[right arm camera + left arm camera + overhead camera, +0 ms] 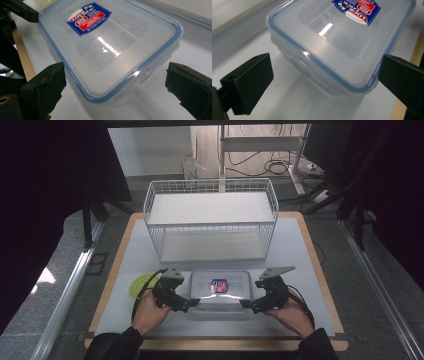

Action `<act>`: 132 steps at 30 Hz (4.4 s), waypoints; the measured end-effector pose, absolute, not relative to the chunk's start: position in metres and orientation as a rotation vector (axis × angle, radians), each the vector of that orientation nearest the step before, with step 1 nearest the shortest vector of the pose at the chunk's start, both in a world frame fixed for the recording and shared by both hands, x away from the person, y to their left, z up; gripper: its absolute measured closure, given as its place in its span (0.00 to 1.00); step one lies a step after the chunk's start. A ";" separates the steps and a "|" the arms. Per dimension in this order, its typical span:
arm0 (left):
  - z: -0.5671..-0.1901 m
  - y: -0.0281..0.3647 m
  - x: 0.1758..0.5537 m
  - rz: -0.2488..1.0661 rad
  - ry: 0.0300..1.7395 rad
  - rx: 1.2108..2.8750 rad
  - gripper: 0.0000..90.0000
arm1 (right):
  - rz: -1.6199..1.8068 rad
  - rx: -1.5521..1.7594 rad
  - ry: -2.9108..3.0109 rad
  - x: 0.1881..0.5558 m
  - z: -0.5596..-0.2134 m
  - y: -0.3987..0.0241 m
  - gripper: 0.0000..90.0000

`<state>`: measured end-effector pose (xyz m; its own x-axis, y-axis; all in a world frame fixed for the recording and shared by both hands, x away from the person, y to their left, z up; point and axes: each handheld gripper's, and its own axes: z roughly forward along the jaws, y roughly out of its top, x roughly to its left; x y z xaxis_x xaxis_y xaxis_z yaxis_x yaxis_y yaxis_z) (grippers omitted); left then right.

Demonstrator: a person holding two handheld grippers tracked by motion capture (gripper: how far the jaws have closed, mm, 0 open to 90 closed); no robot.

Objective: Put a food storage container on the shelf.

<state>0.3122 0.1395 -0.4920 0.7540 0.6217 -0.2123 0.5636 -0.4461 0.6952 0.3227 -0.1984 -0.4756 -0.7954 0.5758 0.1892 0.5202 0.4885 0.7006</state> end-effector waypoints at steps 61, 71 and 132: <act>-0.495 0.157 0.286 -0.004 0.928 1.925 0.50 | 1.490 1.349 2.516 0.304 -0.478 -0.222 0.58; -0.492 0.156 0.287 0.016 0.930 1.907 0.53 | 1.522 1.299 2.465 0.303 -0.473 -0.223 0.60; -0.351 0.189 0.358 0.179 0.899 1.831 0.53 | 1.677 1.130 2.365 0.392 -0.339 -0.192 0.59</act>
<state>0.3584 0.1891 -0.3509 0.7076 0.6505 -0.2760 0.4949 -0.1775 0.8506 0.3917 -0.1921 -0.3390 -0.7360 0.5678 0.3686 0.5357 0.1555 0.8300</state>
